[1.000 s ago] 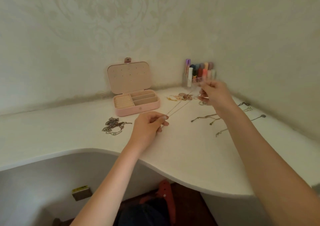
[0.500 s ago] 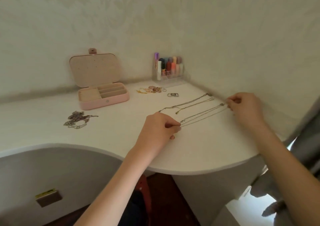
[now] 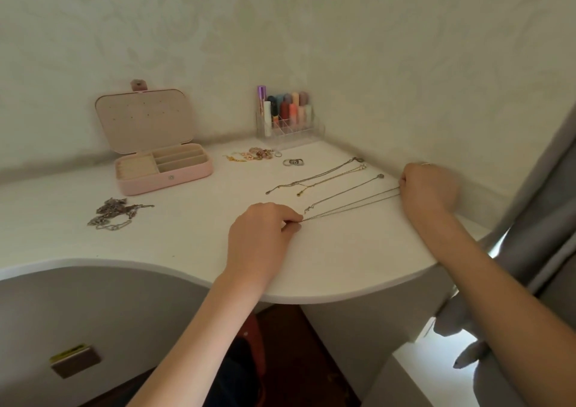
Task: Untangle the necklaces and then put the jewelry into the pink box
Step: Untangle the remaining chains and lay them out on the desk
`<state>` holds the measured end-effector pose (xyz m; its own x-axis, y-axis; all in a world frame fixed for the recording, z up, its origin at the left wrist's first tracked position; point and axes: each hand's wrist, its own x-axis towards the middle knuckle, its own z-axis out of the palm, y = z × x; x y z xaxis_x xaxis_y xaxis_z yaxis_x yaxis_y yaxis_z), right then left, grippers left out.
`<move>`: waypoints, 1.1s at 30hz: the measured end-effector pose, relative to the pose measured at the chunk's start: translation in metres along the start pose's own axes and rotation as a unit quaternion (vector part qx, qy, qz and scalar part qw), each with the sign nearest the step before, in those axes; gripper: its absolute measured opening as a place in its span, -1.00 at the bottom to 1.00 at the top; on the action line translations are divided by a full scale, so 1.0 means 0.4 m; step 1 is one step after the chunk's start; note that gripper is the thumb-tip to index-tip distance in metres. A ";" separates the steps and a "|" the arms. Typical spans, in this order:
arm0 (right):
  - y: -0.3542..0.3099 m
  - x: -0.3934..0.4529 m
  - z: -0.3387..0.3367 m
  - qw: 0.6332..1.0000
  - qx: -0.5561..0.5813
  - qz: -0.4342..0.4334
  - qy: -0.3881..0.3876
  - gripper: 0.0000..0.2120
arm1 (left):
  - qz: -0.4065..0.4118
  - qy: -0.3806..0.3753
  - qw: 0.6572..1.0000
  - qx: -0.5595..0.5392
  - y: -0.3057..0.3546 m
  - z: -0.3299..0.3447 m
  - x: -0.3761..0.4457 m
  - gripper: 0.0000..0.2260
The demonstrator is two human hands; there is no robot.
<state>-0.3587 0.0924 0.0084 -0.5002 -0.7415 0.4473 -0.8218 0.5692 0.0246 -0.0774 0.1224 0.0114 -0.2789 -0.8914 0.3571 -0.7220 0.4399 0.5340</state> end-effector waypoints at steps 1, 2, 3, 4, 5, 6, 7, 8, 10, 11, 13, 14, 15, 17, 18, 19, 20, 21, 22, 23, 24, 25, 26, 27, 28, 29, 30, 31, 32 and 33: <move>-0.002 -0.001 -0.001 1.000 -0.011 0.000 0.000 -0.79 | 0.000 0.003 1.000 0.005 -0.002 0.000 0.000 -0.83; -0.003 -0.001 -0.002 1.000 -0.018 0.001 -0.002 -0.79 | 0.001 0.004 1.000 0.012 -0.004 0.001 -0.001 -0.82; -0.004 -0.002 -0.002 1.000 -0.023 0.001 -0.003 -0.78 | 0.000 0.004 1.000 0.019 -0.008 0.002 -0.001 -0.80; -0.005 -0.003 -0.001 1.000 -0.026 0.001 -0.005 -0.78 | -0.001 0.002 1.000 0.024 -0.012 0.003 -0.001 -0.78; -0.005 -0.003 0.000 1.000 -0.029 0.002 -0.007 -0.77 | -0.001 -0.003 1.000 0.024 -0.018 0.004 -0.001 -0.75; -0.006 -0.005 -0.001 0.999 -0.034 0.004 -0.009 -0.76 | 0.000 -0.009 1.000 0.022 -0.025 0.006 0.001 -0.72; -0.006 -0.006 -0.002 0.999 -0.039 0.006 -0.010 -0.74 | 0.004 -0.014 1.000 0.020 -0.033 0.007 0.003 -0.70; -0.007 -0.007 -0.003 0.999 -0.042 0.008 -0.011 -0.73 | 0.010 -0.019 1.000 0.018 -0.041 0.008 0.006 -0.69; -0.010 -0.009 -0.006 0.999 -0.042 0.010 -0.015 -0.71 | 0.032 -0.036 0.999 0.019 -0.060 0.008 0.010 -0.67; -0.011 -0.010 -0.008 0.999 -0.039 0.010 -0.016 -0.70 | 0.043 -0.045 0.998 0.015 -0.067 0.007 0.010 -0.66; -0.010 -0.012 -0.011 1.000 -0.018 0.011 -0.010 -0.72 | 0.047 -0.052 0.997 -0.017 -0.072 -0.001 0.006 -0.61; -0.007 -0.014 -0.013 1.000 0.000 0.008 0.000 -0.74 | 0.039 -0.048 0.997 -0.043 -0.071 -0.006 0.002 -0.58; -0.004 -0.017 -0.013 1.000 0.023 0.001 0.013 -0.77 | 0.032 -0.040 0.997 -0.064 -0.070 -0.013 -0.003 -0.55; 0.002 -0.028 -0.012 0.996 0.075 -0.029 0.038 -0.78 | 0.029 -0.029 0.996 -0.080 -0.072 -0.023 -0.012 -0.54; 0.004 -0.034 -0.010 0.993 0.097 -0.044 0.042 -0.78 | 0.031 -0.032 0.996 -0.080 -0.075 -0.026 -0.015 -0.55; 0.006 -0.038 -0.009 0.991 0.114 -0.052 0.040 -0.78 | 0.032 -0.039 0.996 -0.074 -0.078 -0.027 -0.017 -0.58; 0.007 -0.041 -0.007 0.991 0.122 -0.052 0.035 -0.78 | 0.032 -0.047 0.996 -0.062 -0.081 -0.028 -0.019 -0.61; 0.007 -0.042 -0.005 0.991 0.125 -0.045 0.030 -0.78 | 0.033 -0.053 0.997 -0.049 -0.083 -0.029 -0.020 -0.62; 0.007 -0.041 -0.004 0.991 0.127 -0.037 0.026 -0.78 | 0.038 -0.060 0.997 -0.040 -0.084 -0.029 -0.020 -0.63; 0.007 -0.040 -0.002 0.991 0.129 -0.032 0.024 -0.78 | 0.046 -0.069 0.996 -0.035 -0.083 -0.030 -0.020 -0.61; 0.006 -0.039 -0.002 0.990 0.132 -0.032 0.026 -0.78 | 0.056 -0.078 0.995 -0.035 -0.081 -0.030 -0.020 -0.59; 0.005 -0.038 -0.004 0.989 0.139 -0.033 0.030 -0.78 | 0.065 -0.084 0.994 -0.039 -0.078 -0.031 -0.020 -0.56; 0.005 -0.039 -0.007 0.987 0.150 -0.037 0.039 -0.78 | 0.069 -0.087 0.993 -0.044 -0.076 -0.033 -0.020 -0.55; 0.002 -0.040 -0.011 0.984 0.164 -0.046 0.052 -0.78 | 0.067 -0.084 0.993 -0.051 -0.075 -0.036 -0.022 -0.53; -0.004 -0.044 -0.016 0.979 0.181 -0.059 0.066 -0.79 | 0.062 -0.075 0.994 -0.056 -0.077 -0.041 -0.023 -0.53; -0.015 -0.051 -0.024 0.974 0.200 -0.077 0.076 -0.79 | 0.057 -0.062 0.995 -0.058 -0.082 -0.048 -0.024 -0.53; -0.035 -0.061 -0.034 0.967 0.219 -0.099 0.083 -0.80 | 0.051 -0.047 0.996 -0.054 -0.090 -0.058 -0.024 -0.53; -0.062 -0.073 -0.044 0.959 0.242 -0.124 0.083 -0.80 | 0.042 -0.031 0.998 -0.047 -0.102 -0.071 -0.022 -0.54; -0.098 -0.086 -0.058 0.948 0.268 -0.155 0.077 -0.81 | 0.030 -0.012 0.999 -0.036 -0.119 -0.086 -0.019 -0.56; -0.140 -0.100 -0.073 0.934 0.294 -0.190 0.067 -0.82 | 0.016 0.010 1.000 -0.023 -0.140 -0.105 -0.018 -0.59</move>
<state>-0.2846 0.1005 0.0154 -0.1355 -0.7763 0.6156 -0.9606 -0.0492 -0.2735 -0.0086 0.1087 0.0112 -0.2881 -0.8745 0.3903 -0.6829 0.4733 0.5564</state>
